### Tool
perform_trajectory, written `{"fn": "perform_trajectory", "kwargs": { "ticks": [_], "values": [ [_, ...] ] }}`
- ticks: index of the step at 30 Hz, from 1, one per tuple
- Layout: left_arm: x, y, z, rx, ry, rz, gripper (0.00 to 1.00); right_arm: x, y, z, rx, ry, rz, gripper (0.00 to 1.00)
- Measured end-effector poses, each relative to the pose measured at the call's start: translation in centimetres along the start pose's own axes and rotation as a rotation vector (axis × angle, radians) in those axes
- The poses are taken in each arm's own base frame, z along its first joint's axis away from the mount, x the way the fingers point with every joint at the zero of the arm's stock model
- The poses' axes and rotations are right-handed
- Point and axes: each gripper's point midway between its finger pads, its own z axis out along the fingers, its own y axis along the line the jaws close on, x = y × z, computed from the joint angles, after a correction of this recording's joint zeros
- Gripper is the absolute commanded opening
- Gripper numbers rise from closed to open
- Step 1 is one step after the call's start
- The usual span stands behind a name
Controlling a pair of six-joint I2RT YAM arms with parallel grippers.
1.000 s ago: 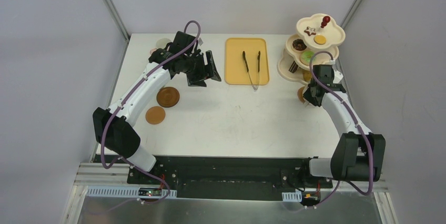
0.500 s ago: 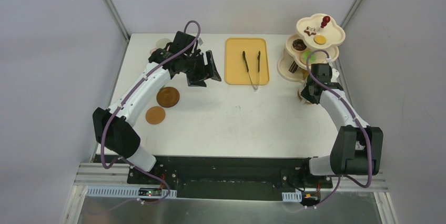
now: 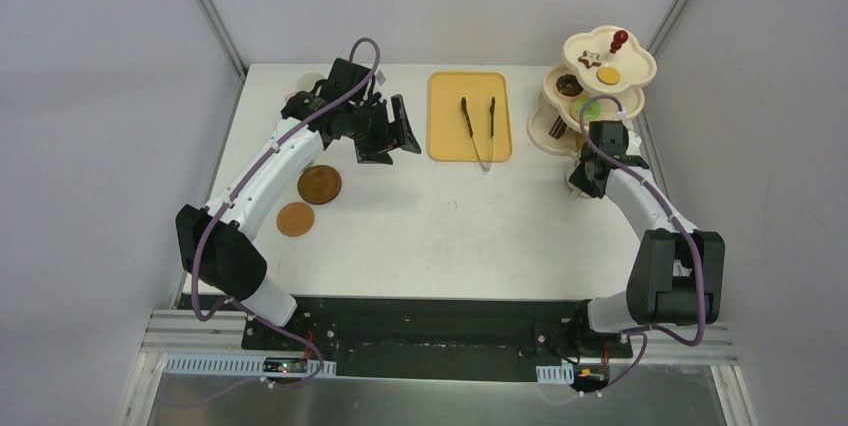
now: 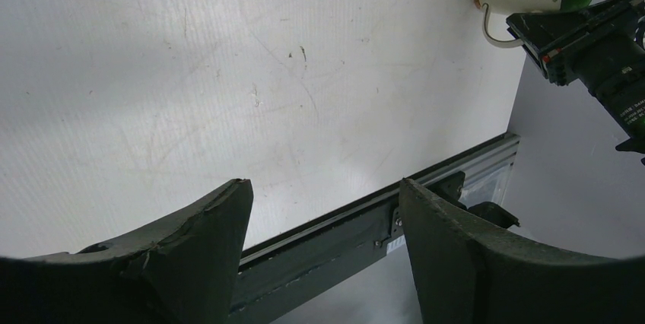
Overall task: Serve the afternoon tea
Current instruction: Adjust the cup on the coaster, then move the coaster to the center of the board.
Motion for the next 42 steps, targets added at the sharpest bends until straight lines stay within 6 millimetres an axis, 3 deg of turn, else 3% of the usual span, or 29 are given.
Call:
{"fn": "perform_trajectory", "kwargs": {
  "ticks": [3, 6, 16, 20, 23, 26, 30, 33, 36, 39, 42],
  "values": [
    [0.0, 0.0, 0.0, 0.0, 0.0, 0.0, 0.74, -0.2, 0.3, 0.0, -0.012, -0.007, 0.002, 0.52],
    [0.0, 0.0, 0.0, 0.0, 0.0, 0.0, 0.74, -0.7, 0.6, -0.2, -0.027, -0.022, 0.005, 0.67],
    [-0.7, -0.3, -0.4, 0.003, -0.017, 0.001, 0.75, -2.2, 0.7, -3.3, -0.061, -0.066, 0.01, 0.75],
    [-1.7, 0.1, -0.6, -0.021, -0.041, -0.001, 0.74, -1.7, 0.7, -5.8, -0.115, -0.057, 0.009, 0.76],
    [-3.3, 0.9, -1.1, -0.046, -0.076, -0.015, 0.74, -1.1, 1.9, -8.2, -0.223, -0.042, -0.002, 0.76],
    [-5.1, 2.7, -1.7, -0.093, -0.114, -0.038, 0.73, 0.0, 3.7, -10.2, -0.341, -0.011, -0.035, 0.76],
    [-8.0, 5.9, -3.2, -0.188, -0.186, -0.065, 0.72, 3.1, 6.6, -12.1, -0.485, 0.093, -0.119, 0.76],
    [-10.4, 9.3, -5.0, -0.296, -0.248, -0.089, 0.66, 5.3, 8.3, -13.5, -0.578, 0.166, -0.174, 0.76],
    [-11.5, 12.4, -6.0, -0.387, -0.269, -0.126, 0.63, 6.9, 9.3, -14.6, -0.646, 0.222, -0.222, 0.76],
    [-10.8, 15.0, -5.3, -0.458, -0.244, -0.149, 0.59, 8.1, 9.9, -15.1, -0.679, 0.25, -0.273, 0.76],
    [-7.1, 17.9, -2.9, -0.533, -0.142, -0.158, 0.56, 9.4, 10.4, -15.7, -0.705, 0.273, -0.329, 0.77]
  ]
}}
